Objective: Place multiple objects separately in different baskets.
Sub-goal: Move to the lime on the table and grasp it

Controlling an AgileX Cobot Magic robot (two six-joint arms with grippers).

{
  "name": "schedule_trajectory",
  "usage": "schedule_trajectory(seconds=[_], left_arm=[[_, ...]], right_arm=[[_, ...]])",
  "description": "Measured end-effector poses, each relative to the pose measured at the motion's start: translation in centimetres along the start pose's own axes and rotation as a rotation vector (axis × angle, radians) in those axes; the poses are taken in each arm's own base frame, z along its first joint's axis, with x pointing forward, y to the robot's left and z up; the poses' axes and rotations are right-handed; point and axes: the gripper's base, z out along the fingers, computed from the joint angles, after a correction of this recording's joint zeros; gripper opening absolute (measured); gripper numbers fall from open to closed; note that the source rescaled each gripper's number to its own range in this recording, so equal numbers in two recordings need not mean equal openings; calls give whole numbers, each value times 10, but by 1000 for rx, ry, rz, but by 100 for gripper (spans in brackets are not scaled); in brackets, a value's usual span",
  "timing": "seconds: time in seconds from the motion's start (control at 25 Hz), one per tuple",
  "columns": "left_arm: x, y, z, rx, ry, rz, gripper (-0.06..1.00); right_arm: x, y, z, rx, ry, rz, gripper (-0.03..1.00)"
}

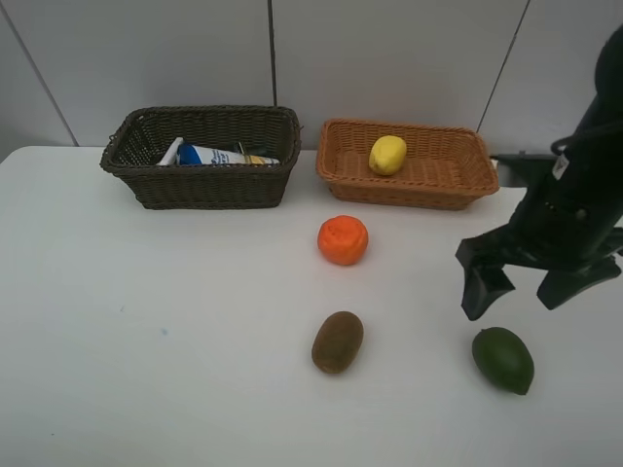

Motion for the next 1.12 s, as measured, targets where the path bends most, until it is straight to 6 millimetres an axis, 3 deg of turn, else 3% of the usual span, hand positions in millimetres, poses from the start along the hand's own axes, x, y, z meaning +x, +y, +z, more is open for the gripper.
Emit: schedule_trajectory(seconds=[0.16, 0.48, 1.04, 1.12], left_arm=[[0, 0, 0, 0, 0, 0, 99], [0, 0, 0, 0, 0, 0, 99], [0, 0, 0, 0, 0, 0, 99], [0, 0, 0, 0, 0, 0, 99]], right_arm=[[11, -3, 22, 5, 1, 20, 96], [19, -5, 41, 3, -20, 49, 96], [3, -4, 87, 20, 28, 51, 96], [2, -4, 91, 25, 34, 45, 88]])
